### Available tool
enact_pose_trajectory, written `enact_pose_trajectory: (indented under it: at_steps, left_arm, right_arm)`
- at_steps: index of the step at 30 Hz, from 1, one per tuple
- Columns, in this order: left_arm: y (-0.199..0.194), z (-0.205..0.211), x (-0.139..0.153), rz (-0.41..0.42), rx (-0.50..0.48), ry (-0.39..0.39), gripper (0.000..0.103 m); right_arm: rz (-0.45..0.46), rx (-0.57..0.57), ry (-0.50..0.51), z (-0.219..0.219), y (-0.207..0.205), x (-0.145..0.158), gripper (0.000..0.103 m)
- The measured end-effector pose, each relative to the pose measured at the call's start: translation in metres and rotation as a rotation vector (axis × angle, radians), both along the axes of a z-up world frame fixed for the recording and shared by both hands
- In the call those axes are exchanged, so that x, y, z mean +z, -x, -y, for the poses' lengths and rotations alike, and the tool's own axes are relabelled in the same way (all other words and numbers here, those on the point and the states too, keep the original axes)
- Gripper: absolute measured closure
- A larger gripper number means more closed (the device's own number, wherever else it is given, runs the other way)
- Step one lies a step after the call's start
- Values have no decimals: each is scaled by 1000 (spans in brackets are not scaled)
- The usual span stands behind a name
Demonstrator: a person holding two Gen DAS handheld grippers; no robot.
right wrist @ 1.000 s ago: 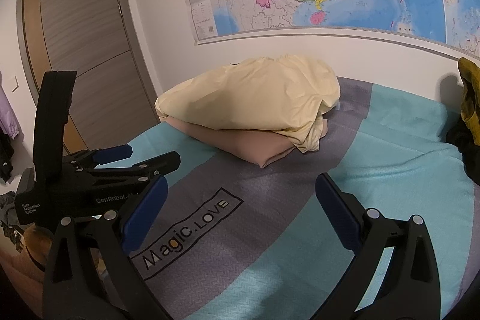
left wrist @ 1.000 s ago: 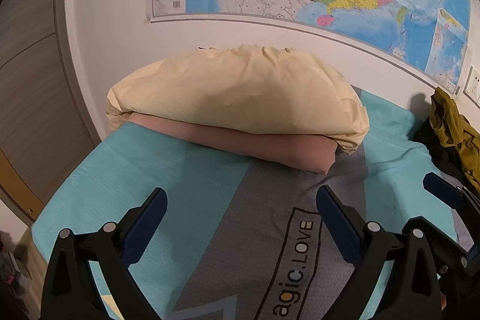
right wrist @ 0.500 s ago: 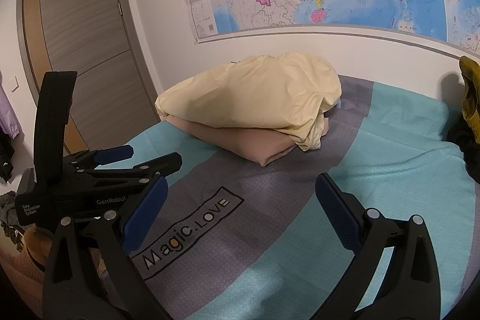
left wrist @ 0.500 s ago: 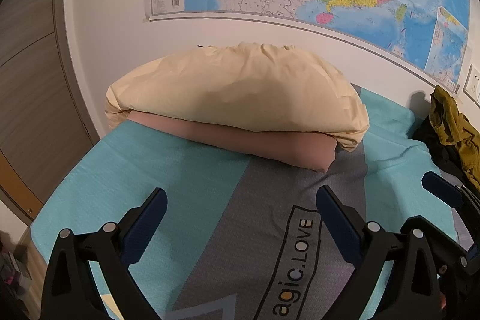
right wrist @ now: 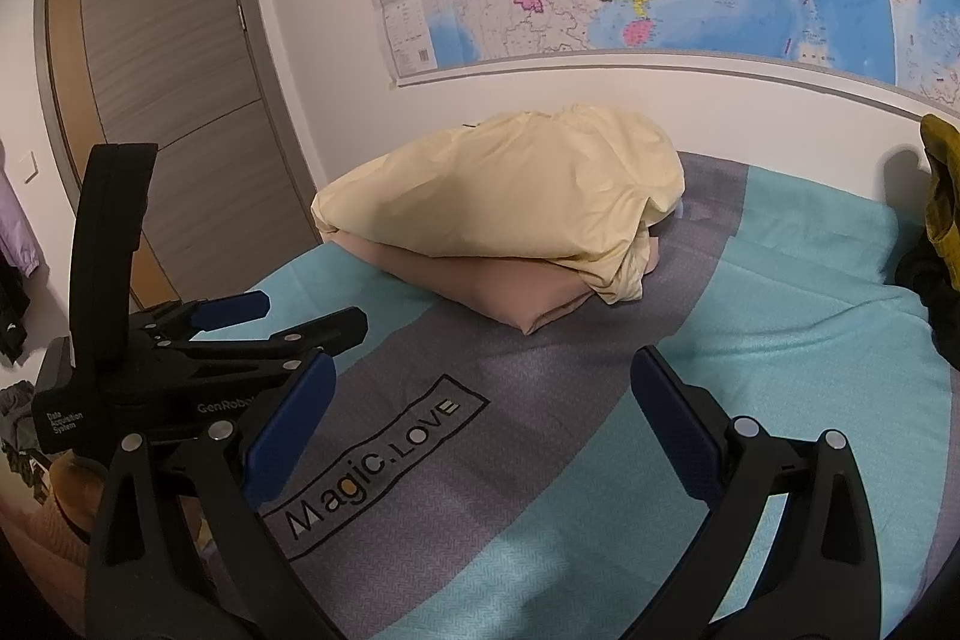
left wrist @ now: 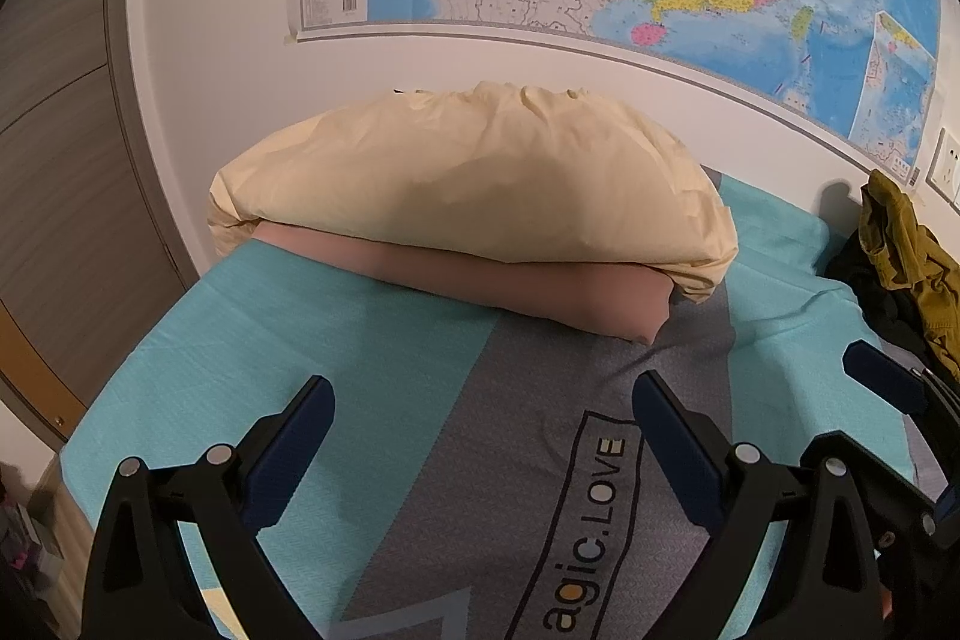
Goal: Fold large clothes
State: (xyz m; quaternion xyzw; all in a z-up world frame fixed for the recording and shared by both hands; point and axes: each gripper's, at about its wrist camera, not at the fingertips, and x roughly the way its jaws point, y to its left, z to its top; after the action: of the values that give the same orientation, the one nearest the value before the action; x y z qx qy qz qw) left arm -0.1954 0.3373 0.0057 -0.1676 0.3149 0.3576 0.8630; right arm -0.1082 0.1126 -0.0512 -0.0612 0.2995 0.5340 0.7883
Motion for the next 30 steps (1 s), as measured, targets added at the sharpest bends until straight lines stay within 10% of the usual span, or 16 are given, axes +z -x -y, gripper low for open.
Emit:
enact_pose_trajectory:
  at_steps: [25, 30]
  left_arm:
    - [1, 7, 3, 9, 7, -74, 7]
    - [-9, 9, -1, 26, -56, 29, 7]
  right_arm:
    - [-7, -5, -5, 1, 0, 0, 6]
    - [-6, -47, -14, 17, -6, 1, 6]
